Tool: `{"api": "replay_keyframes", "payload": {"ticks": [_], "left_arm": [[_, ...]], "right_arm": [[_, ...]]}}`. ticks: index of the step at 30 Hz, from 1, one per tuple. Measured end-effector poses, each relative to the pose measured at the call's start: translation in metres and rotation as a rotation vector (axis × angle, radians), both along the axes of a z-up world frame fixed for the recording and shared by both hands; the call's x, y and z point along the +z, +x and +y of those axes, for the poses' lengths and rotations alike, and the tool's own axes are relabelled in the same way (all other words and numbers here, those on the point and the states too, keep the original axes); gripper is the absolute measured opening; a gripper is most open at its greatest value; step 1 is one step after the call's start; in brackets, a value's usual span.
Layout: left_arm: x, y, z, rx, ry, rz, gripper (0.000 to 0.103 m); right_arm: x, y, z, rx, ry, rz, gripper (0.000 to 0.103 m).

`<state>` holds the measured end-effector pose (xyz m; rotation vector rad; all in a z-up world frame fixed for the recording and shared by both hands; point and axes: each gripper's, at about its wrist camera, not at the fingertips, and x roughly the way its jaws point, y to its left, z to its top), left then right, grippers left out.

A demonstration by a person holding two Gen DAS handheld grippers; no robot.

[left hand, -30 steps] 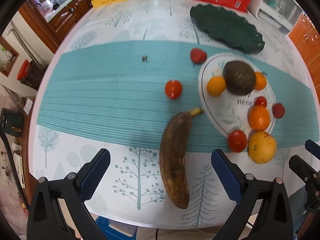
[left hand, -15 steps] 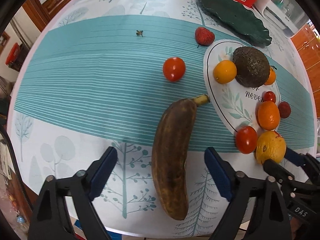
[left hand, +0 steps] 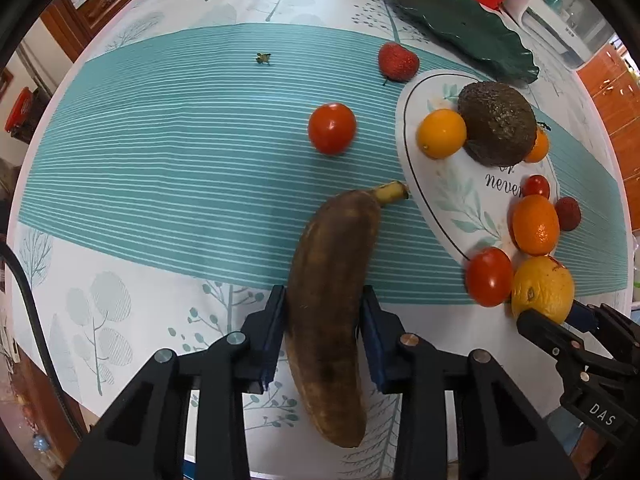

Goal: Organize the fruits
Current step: 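Carry the banana in the left tool while the right tool carries the grapefruit to the green plate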

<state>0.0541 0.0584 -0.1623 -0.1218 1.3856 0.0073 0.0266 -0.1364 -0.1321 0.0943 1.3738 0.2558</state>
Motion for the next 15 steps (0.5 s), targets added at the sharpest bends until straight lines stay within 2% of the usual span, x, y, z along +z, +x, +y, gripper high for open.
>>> {"api": "replay_keyframes", "payload": {"ticks": [8,12,15], "left_arm": [[0.018,-0.002,-0.005,0.041,-0.001,-0.029,0.033],[0.043,-0.001,-0.017,0.039,-0.006,-0.069,0.033],[0.075,-0.002,-0.025,0.023,-0.007,-0.121,0.033]], "right_arm": [[0.021,-0.005,-0.011,0.020,0.036,-0.067,0.048],[0.045,-0.005,-0.018,0.029,0.061,-0.118,0.048],[0.068,-0.004,-0.021,0.044,0.074,-0.173,0.048]]}}
